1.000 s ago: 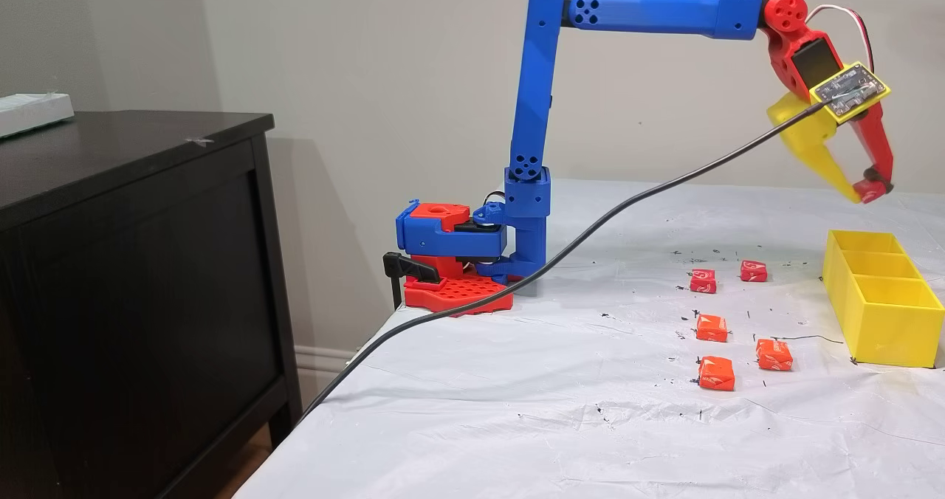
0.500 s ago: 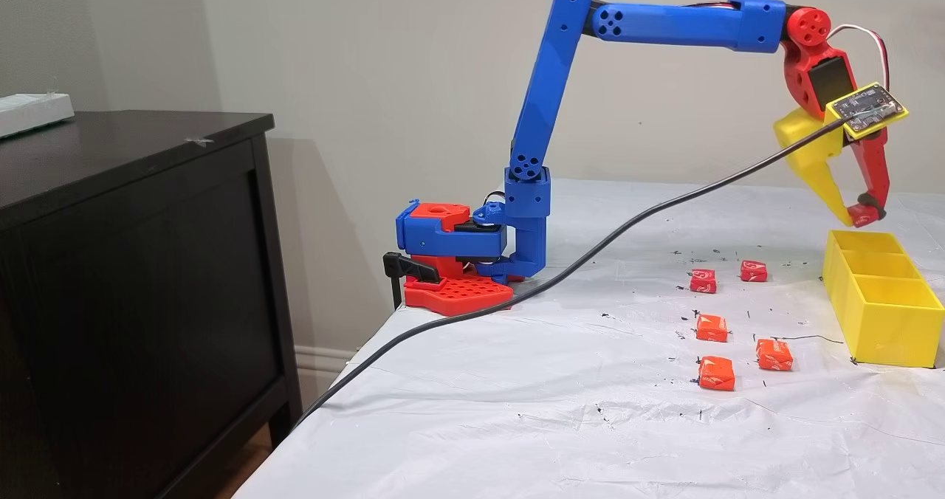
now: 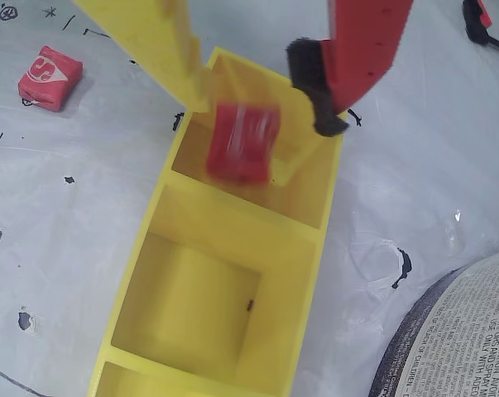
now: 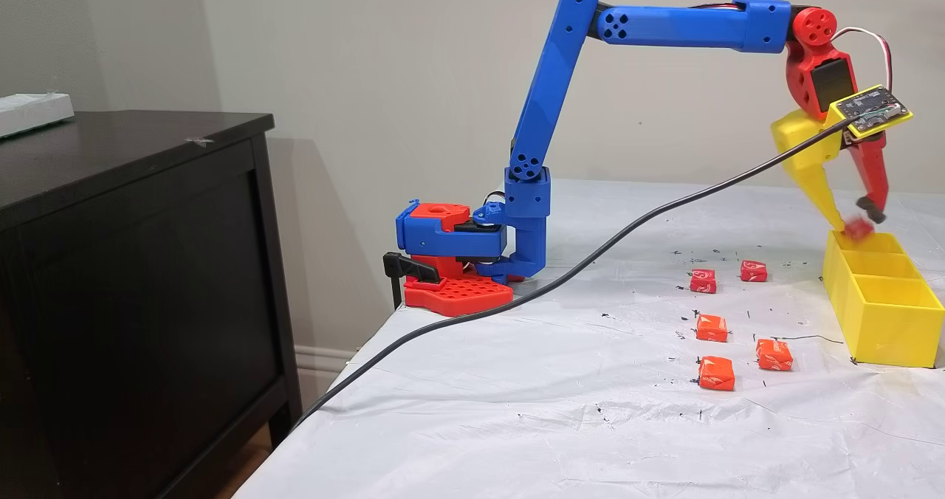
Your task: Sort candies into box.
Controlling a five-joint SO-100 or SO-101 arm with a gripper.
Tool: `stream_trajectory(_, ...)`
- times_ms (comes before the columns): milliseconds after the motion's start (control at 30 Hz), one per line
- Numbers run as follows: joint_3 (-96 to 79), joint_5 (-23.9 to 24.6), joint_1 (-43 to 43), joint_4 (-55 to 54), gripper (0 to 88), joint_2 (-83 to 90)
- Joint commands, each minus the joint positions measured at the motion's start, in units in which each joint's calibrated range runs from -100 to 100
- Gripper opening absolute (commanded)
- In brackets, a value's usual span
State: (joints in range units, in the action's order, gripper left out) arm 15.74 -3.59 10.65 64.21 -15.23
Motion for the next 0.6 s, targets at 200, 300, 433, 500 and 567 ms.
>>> stream_trajectory(200, 5.9, -0.3, 0.5, 1.2, 19.1, 4.1)
stream_trajectory(300, 5.8, -0.2, 0.1, 2.6, 14.5, 5.7)
stream_trajectory(433, 5.7, -0.4, -0.1, 6.2, 3.8, 7.8)
stream_trajectory(500, 5.0, -0.6, 0.0, 8.1, 2.7, 9.2)
stream_trajectory(567, 2.8, -0.9, 0.3, 8.7, 1.9, 11.1)
